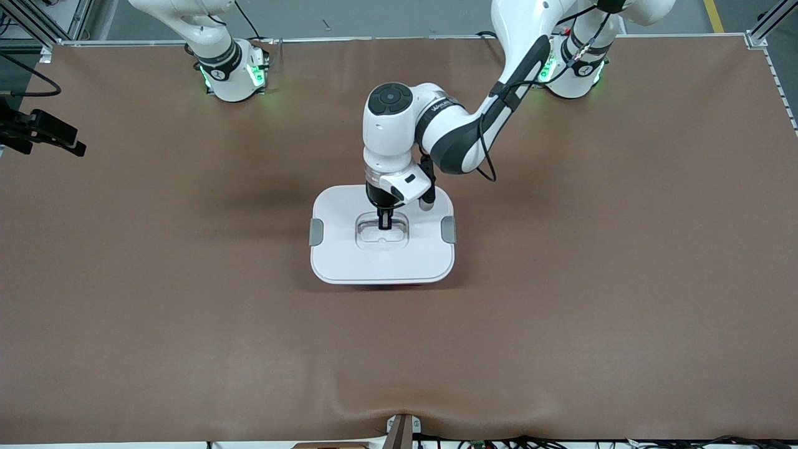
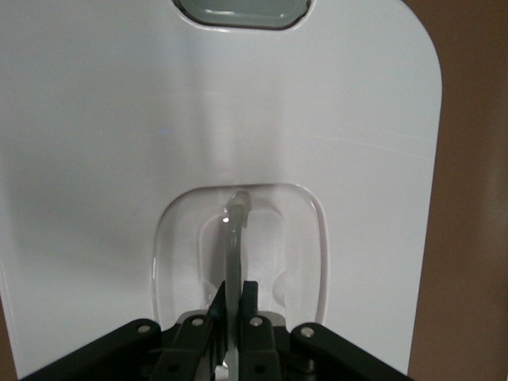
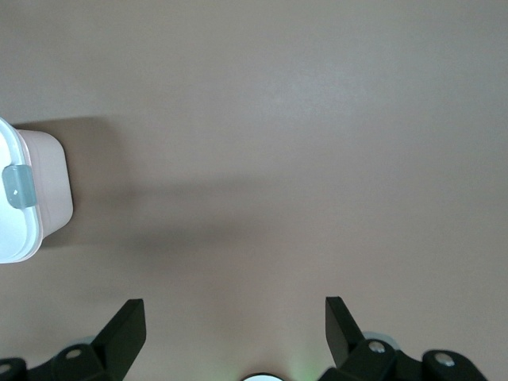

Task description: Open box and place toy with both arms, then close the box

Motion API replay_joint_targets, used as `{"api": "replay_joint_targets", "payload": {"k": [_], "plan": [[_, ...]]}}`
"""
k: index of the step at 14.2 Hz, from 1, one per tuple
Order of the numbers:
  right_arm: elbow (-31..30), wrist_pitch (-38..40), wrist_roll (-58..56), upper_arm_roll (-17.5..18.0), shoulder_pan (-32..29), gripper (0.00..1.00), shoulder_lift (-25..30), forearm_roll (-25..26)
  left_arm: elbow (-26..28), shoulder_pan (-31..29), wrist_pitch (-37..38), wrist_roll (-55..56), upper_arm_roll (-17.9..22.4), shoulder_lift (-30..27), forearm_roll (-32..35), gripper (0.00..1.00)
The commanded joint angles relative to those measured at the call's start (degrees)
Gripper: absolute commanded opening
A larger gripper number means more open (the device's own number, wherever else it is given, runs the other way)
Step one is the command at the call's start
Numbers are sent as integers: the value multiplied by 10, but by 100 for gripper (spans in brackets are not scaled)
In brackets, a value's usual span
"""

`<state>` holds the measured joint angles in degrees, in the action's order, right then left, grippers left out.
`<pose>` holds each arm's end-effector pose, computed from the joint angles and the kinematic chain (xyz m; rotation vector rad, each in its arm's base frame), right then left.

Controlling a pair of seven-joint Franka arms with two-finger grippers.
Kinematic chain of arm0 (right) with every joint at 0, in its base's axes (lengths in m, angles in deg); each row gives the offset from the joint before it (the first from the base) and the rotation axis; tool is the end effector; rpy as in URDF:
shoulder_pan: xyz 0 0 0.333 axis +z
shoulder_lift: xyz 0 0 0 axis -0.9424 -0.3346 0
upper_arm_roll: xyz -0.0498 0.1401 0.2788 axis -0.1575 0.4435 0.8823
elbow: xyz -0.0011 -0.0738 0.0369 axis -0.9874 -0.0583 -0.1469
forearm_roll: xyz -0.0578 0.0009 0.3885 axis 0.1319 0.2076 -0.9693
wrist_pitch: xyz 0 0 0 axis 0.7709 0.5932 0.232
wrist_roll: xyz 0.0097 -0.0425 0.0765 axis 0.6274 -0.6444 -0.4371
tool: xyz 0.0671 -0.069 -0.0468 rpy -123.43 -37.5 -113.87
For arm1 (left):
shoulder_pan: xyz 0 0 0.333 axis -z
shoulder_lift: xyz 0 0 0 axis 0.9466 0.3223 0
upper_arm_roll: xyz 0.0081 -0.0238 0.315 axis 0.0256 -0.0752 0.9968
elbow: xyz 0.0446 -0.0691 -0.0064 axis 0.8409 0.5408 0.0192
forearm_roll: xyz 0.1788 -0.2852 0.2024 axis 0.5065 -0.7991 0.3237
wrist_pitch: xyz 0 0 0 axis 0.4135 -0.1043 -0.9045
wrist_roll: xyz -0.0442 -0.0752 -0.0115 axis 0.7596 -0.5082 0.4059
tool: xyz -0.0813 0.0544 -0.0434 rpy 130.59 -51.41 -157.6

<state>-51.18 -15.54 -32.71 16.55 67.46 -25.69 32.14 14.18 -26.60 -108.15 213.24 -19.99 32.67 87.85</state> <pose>0.5287 -0.0396 0.6413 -3.1034 0.1146 0.0930 0.4893 -0.5609 0.3439 2.0558 2.0351 0.1501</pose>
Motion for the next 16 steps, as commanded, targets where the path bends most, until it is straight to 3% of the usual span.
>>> {"api": "replay_joint_targets", "payload": {"k": [1,16], "plan": [[6,9,8,4,-2,100,3,5,-20,12,12,7,7,7,1,0],[3,14,7,4,-2,100,3,7,-15,6,12,-2,6,11,8,0]]}}
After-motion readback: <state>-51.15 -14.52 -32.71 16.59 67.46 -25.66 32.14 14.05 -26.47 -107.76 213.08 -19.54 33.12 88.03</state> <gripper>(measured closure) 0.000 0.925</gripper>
